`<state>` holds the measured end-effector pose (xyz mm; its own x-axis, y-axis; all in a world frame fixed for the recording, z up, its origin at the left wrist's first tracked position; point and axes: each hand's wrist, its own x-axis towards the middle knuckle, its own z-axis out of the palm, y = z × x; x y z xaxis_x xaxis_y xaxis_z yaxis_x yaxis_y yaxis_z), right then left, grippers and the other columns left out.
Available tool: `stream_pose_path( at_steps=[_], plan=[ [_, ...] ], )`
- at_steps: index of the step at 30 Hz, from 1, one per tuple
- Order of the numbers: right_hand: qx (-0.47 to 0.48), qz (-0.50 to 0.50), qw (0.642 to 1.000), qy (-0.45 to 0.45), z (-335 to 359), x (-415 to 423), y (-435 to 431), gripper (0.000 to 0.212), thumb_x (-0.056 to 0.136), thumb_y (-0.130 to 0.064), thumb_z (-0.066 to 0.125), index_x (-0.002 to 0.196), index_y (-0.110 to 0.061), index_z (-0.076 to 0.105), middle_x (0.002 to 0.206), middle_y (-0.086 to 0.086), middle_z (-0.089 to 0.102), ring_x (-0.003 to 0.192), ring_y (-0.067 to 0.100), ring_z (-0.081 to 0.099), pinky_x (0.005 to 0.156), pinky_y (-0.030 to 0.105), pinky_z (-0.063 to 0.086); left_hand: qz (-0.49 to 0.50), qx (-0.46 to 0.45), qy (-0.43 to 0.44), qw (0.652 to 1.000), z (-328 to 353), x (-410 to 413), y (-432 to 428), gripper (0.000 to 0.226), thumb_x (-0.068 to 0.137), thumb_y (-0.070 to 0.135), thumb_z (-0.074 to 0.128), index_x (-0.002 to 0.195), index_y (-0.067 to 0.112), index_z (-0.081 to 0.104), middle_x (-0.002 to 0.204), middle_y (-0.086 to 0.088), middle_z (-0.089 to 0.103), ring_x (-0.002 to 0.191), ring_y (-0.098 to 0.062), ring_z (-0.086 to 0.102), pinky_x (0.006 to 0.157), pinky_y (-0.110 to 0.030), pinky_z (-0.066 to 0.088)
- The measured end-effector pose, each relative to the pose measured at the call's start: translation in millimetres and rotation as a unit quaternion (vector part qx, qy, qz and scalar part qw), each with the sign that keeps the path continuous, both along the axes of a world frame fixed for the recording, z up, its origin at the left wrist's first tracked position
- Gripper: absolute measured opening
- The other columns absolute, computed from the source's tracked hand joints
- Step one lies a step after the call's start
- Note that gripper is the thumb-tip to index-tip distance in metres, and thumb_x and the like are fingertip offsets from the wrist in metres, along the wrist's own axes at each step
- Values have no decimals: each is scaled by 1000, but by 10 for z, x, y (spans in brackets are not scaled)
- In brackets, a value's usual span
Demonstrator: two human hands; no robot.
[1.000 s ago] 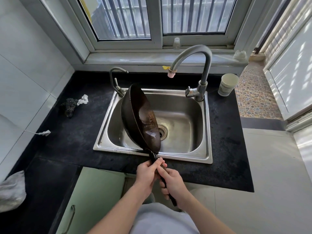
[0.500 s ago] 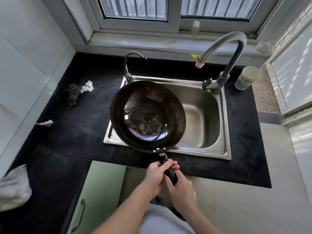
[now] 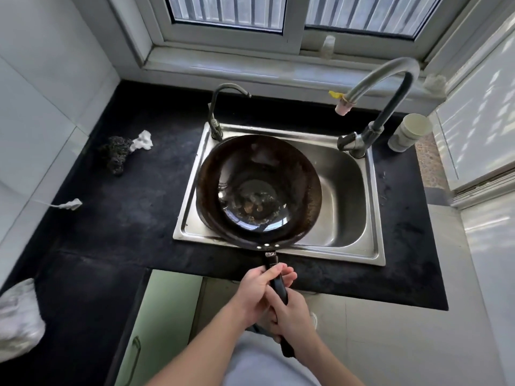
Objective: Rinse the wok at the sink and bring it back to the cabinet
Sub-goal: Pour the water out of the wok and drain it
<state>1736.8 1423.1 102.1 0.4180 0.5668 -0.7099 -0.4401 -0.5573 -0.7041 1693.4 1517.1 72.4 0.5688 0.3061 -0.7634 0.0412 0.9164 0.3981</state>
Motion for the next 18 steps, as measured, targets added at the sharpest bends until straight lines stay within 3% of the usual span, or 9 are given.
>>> stream_pose_path(
  at_steps=[10, 18],
  plan=[
    [7, 97, 994, -40, 210, 233, 10, 36, 101, -27, 53, 70, -10, 54, 44, -2, 47, 34, 13, 40, 36, 23, 33, 76, 39, 13, 996, 175, 92, -86, 21, 97, 13, 56, 101, -6, 64, 85, -14, 71, 82, -25, 71, 74, -33, 58],
    [60, 272, 959, -57, 189, 715, -183, 36, 100, -28, 54, 69, -10, 49, 45, -4, 44, 37, 15, 38, 37, 25, 33, 252, 76, 44, 964, 358, 334, -481, 16, 94, 11, 60, 95, -4, 64, 79, -12, 71, 69, -20, 66, 70, -31, 57]
  ],
)
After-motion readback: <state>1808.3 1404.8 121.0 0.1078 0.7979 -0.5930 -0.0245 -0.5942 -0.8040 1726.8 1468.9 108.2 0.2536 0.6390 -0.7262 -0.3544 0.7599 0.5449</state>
